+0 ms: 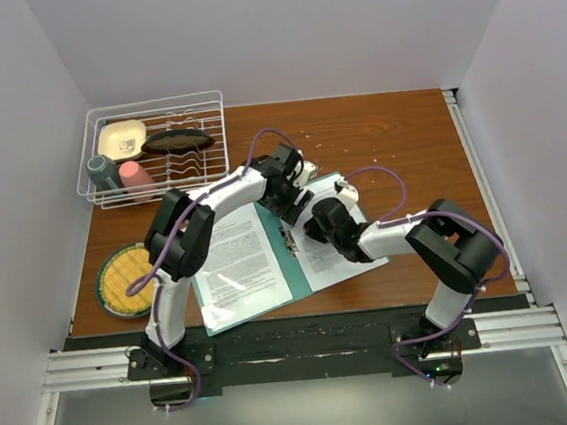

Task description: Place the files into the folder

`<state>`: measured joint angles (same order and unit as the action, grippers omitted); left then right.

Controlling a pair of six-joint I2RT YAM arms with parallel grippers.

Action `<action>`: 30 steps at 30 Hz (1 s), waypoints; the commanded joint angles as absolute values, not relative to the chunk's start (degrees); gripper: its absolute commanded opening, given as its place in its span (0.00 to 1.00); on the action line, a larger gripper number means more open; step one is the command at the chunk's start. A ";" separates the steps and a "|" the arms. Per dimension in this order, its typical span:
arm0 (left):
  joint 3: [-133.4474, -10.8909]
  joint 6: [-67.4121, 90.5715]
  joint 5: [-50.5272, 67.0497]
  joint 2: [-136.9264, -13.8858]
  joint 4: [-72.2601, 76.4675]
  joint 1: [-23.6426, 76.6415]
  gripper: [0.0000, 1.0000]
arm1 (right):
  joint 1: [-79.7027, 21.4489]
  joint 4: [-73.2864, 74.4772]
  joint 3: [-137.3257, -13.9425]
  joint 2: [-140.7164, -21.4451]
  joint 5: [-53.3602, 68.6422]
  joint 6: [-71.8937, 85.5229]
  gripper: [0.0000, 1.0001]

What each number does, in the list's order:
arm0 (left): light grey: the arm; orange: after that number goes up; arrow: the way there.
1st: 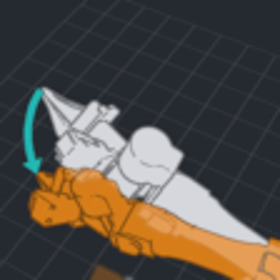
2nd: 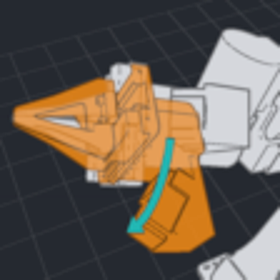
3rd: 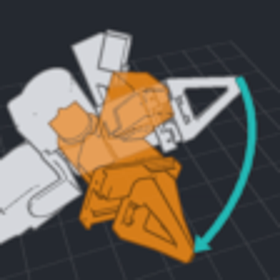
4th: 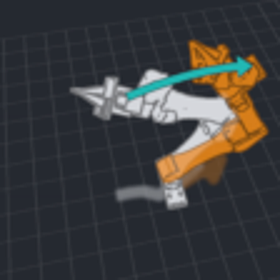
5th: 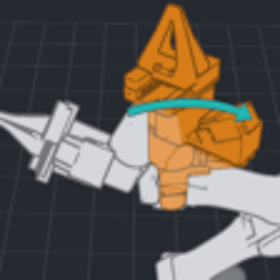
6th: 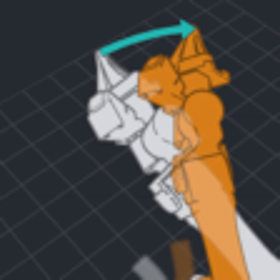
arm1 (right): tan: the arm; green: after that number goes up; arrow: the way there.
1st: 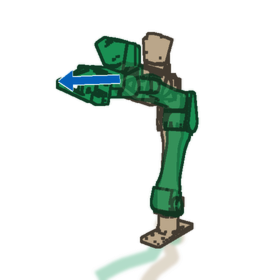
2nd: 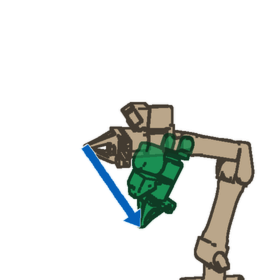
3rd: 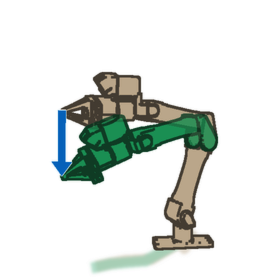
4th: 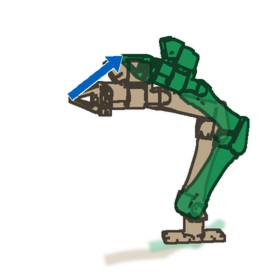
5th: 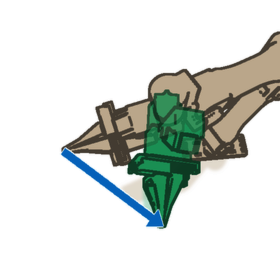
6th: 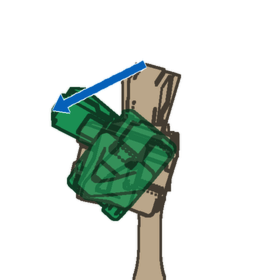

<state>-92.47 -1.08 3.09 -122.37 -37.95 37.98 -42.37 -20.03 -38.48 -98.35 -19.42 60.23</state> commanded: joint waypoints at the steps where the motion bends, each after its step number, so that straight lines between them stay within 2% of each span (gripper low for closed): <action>1: -89.56 -0.44 0.18 -120.58 -39.64 37.09 0.80 | -44.03 -2.99 -33.57 -103.62 -19.16 59.68 0.00; 11: -91.22 1.41 -0.26 -123.83 -42.01 37.44 0.85 | -45.53 -3.25 -32.26 -104.50 -20.39 61.87 0.00; 14: -93.33 1.76 1.84 -126.56 -42.37 37.70 0.81 | -46.05 -3.34 -31.29 -102.75 -21.44 62.40 0.00; 18: -95.53 1.23 2.81 -129.54 -42.01 38.49 0.75 | -46.49 -5.53 -28.05 -97.22 -23.29 62.67 0.00; 22: -97.99 0.88 5.01 -132.79 -42.45 39.46 0.73 | -46.76 -9.66 -22.42 -85.64 -26.01 61.88 0.00; 27: -96.33 0.97 5.71 -132.45 -41.58 39.99 0.72 | -47.19 -8.87 -24.60 -81.48 -26.63 56.17 0.00; 30: -94.84 0.62 6.76 -131.66 -40.87 39.99 0.71 | -47.46 -16.06 -24.43 -79.19 -22.79 49.85 0.00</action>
<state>-99.26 0.38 1.17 -127.02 -41.63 39.24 -46.89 -16.05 -24.51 -81.28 -24.29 59.18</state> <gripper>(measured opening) 0.722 0.007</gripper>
